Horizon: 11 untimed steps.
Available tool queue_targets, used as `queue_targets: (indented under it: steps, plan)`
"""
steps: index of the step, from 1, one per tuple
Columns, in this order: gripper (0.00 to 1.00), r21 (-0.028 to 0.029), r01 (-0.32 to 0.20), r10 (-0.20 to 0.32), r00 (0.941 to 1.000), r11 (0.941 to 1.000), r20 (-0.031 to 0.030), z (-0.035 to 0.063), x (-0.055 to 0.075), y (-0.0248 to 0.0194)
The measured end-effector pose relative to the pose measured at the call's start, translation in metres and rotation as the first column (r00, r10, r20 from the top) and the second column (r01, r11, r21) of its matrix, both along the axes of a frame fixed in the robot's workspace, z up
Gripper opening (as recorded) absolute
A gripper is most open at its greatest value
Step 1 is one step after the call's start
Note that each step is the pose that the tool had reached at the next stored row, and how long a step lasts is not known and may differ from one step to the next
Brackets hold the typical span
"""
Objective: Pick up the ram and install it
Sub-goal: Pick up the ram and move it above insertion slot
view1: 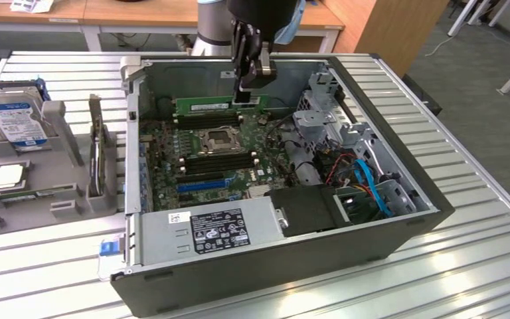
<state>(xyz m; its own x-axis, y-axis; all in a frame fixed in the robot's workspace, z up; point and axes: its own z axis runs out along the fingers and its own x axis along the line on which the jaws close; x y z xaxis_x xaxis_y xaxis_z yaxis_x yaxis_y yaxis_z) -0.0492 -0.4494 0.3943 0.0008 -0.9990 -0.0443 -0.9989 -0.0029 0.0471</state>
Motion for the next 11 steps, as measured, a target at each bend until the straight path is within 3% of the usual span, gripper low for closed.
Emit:
queue_targets:
  steps: [11]
  plan:
    - [0.12, 0.0000, 0.006, -0.006, 1.0000, 1.0000, 0.0000, -0.0005, 0.000, 0.0142]
